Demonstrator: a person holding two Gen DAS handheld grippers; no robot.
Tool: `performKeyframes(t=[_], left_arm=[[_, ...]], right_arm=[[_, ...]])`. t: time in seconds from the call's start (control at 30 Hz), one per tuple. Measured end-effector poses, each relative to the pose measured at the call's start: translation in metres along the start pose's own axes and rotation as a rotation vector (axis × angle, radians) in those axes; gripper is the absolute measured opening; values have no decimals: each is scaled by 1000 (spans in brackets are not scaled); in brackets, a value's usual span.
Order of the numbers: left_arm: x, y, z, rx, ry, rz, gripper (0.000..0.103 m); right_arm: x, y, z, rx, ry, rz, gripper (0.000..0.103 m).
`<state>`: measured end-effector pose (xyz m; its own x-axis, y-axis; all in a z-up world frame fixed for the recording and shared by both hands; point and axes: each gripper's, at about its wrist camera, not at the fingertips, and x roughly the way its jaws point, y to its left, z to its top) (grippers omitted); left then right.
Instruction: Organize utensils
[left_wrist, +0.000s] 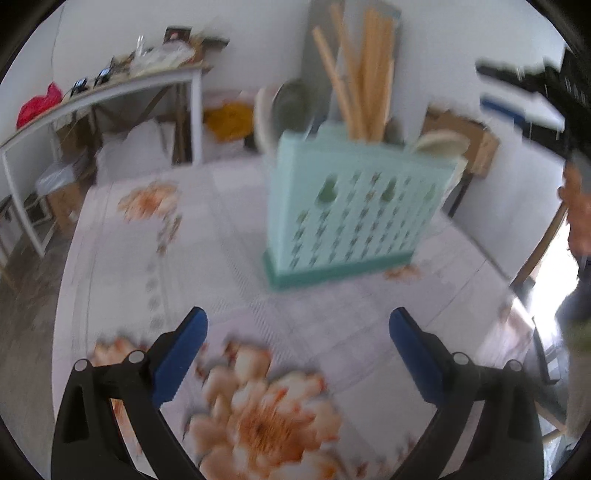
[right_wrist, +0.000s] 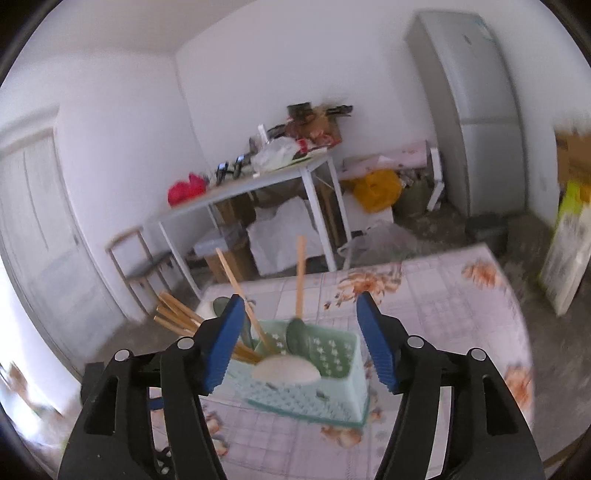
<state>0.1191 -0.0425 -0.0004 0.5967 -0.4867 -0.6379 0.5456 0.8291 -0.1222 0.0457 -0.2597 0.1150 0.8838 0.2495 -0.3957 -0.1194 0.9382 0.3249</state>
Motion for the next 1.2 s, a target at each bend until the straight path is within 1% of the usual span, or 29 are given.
performKeyframes(t=[0.1,0.17,0.23,0.3,0.43,0.5,0.57,0.63,0.8,0.9,1.1,1.2], left_arm=[[9,-3,16,12,-57,-46,97],[19,-2,27,16,-76,-64,97],[31,-3,38,30,-86,-85,97],[41,-2,45,36,-81,-90,97],[54,-6,57,19,-63,-143,97],[57,-12,59,7,-56,-116,97],[56,-13,60,-8,-51,-102,97],[53,-14,58,-28,-47,-105,97],[37,-15,54,-73,-30,-112,97],[24,-14,50,-91,-30,-100,97],[-1,-15,33,-120,-30,-83,97],[-5,-19,27,-97,-40,-71,97]], right_arm=[[10,-33,-20,153,44,44,61],[23,-55,-35,265,84,82,61],[36,-70,-45,356,107,140,61],[44,-77,-50,400,116,184,61],[64,-79,-59,463,149,260,61],[69,-78,-62,487,160,297,61],[67,-76,-64,486,156,287,63],[68,-73,-62,474,161,268,63],[71,-74,-64,486,173,269,63],[69,-66,-67,484,184,278,63],[66,-55,-76,486,198,298,63],[67,-52,-76,489,196,292,63]])
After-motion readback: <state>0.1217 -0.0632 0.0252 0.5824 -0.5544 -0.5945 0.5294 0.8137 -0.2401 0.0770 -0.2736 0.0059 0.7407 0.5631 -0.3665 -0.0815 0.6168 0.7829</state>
